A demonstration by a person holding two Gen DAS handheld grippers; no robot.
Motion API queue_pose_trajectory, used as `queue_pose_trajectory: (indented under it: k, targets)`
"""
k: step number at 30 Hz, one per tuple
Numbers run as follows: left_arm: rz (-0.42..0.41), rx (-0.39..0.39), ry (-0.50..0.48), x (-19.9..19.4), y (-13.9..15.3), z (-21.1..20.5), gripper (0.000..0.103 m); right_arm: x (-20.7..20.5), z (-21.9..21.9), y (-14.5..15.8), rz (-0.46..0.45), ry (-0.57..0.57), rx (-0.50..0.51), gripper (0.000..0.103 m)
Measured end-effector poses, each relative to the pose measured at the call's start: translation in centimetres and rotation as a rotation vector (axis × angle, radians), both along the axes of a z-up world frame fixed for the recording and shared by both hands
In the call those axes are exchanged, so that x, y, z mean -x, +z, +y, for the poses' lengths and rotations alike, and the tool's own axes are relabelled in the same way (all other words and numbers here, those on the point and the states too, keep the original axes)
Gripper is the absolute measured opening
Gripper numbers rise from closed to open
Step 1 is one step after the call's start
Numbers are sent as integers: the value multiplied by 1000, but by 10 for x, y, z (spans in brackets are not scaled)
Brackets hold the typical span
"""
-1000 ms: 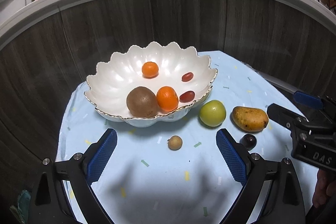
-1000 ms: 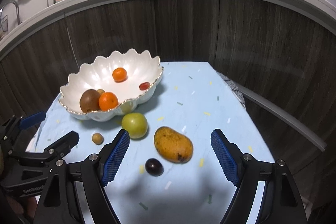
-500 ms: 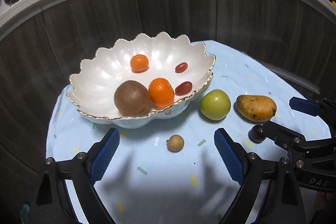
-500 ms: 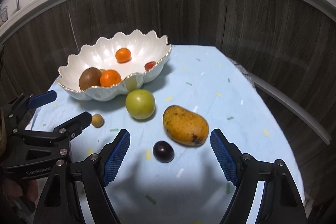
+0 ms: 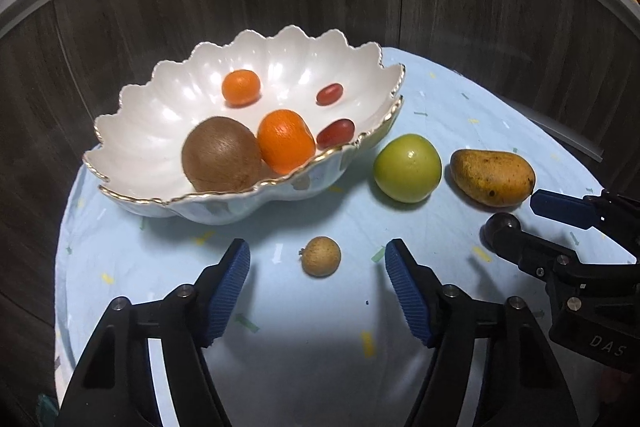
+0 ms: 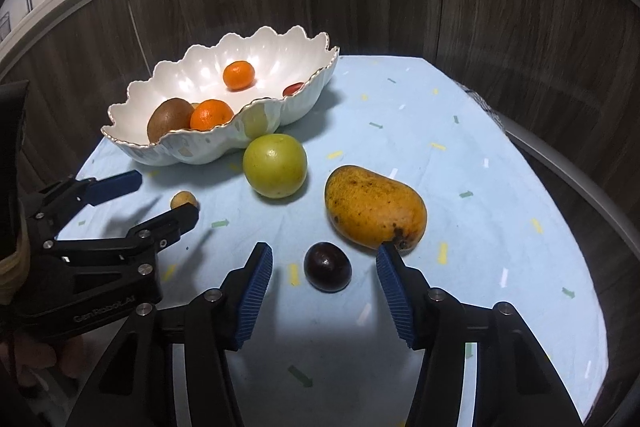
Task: Organize fruits
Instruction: 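Close the left tool on a small longan while the right tool grips the dark plum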
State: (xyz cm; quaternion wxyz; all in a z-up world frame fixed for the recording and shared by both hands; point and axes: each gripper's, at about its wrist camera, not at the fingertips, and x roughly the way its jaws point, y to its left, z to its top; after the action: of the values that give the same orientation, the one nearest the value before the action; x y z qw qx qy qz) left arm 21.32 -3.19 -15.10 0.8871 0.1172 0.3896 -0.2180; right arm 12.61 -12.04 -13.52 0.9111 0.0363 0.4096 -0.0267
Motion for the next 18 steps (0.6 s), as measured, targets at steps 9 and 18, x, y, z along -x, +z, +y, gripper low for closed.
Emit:
queue_pose_trajectory:
  k: [9,18]
  targets:
    - [57,-27,-11,-10,-14,-5,50,-8,-3,-13,43,-2,-35,45]
    - [73,-36,-14,-10,-25,-8,30,-11,-7,-19,54,-3,-56,29]
